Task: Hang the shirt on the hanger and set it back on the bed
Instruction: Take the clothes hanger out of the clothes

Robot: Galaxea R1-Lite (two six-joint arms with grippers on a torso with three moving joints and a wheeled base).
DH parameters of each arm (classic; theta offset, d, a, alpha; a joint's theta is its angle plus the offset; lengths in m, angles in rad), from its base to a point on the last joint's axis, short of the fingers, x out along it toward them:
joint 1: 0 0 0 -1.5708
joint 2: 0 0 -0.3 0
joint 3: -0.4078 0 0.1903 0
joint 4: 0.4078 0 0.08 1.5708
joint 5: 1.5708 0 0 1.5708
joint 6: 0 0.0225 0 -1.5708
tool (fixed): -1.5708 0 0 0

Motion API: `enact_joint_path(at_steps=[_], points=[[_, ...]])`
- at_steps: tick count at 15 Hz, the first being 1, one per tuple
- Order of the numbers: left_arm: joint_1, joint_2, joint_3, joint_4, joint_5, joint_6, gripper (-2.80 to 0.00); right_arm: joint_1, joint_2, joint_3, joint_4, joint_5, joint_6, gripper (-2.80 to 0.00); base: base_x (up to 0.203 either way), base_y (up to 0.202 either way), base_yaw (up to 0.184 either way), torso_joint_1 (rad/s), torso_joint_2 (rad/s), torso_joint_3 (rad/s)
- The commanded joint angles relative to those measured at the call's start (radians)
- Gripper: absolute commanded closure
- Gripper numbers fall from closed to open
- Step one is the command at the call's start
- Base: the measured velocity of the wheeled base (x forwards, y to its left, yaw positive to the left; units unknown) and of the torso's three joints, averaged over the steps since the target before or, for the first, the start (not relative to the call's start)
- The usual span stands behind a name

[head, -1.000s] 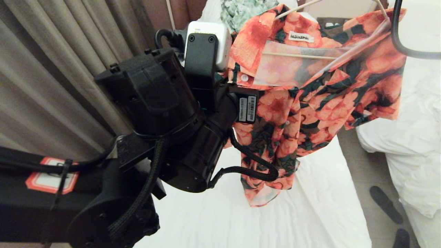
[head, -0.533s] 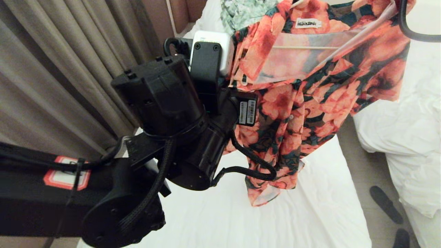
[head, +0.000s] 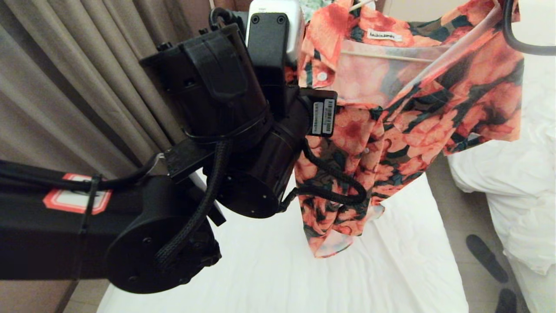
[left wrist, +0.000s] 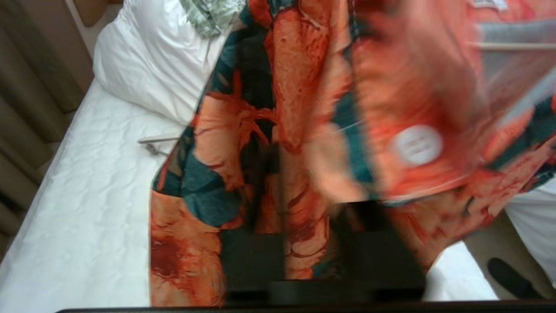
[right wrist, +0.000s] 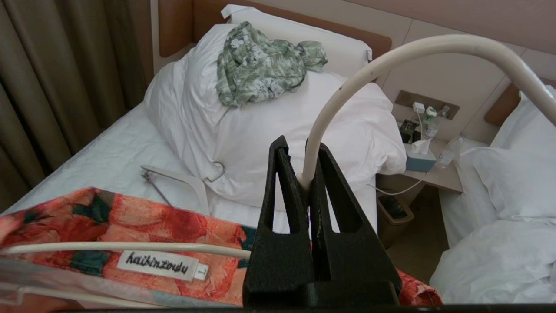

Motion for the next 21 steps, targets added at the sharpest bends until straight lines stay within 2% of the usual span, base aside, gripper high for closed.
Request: enact_joint_path(at_steps=[1,3,7,11,12,13,15,18,21], points=[[-0.004,0.000,-0.001,-0.005,0.004,0.002,-2.80,0.000,0.002,0.001,-0.001,-0.002,-0.002,0.00,0.000,0.000,0.000,0.000,0.00,0.000],[-0.018,-0.015,0.036,-0.008,0.002,0.000,-2.80,0.000,0.007,0.000,-0.002,-0.003,-0.002,0.00,0.000,0.000,0.000,0.000,0.00,0.000],[-0.012,-0.149,0.265,-0.010,-0.044,-0.002,-2.80,-0.003,0.018,-0.031,-0.008,0.001,-0.046,0.00,0.000,0.000,0.000,0.000,0.00,0.000],[0.115,-0.253,0.399,-0.011,-0.057,-0.072,-2.80,-0.006,0.021,-0.070,-0.012,0.034,-0.070,0.00,0.000,0.000,0.000,0.000,0.00,0.000],[0.151,-0.271,0.428,-0.011,-0.057,-0.082,-2.54,-0.010,0.019,-0.082,-0.012,0.049,-0.076,0.00,0.000,0.000,0.000,0.000,0.00,0.000],[0.188,-0.292,0.450,-0.011,-0.058,-0.094,0.00,-0.015,0.021,-0.098,-0.013,0.057,-0.085,0.00,0.000,0.000,0.000,0.000,0.00,0.000],[0.259,-0.328,0.497,-0.010,-0.071,-0.121,0.00,-0.017,0.050,-0.134,-0.062,0.063,-0.086,0.00,0.000,0.000,0.000,0.000,0.00,0.000],[0.376,-0.405,0.612,-0.010,-0.129,-0.165,0.00,-0.016,0.133,-0.139,-0.306,0.100,-0.091,0.00,0.000,0.000,0.000,0.000,0.00,0.000],[0.544,-0.469,0.681,-0.010,-0.181,-0.207,0.00,-0.015,0.145,-0.139,-0.333,0.127,-0.080,0.00,0.000,0.000,0.000,0.000,0.00,0.000]])
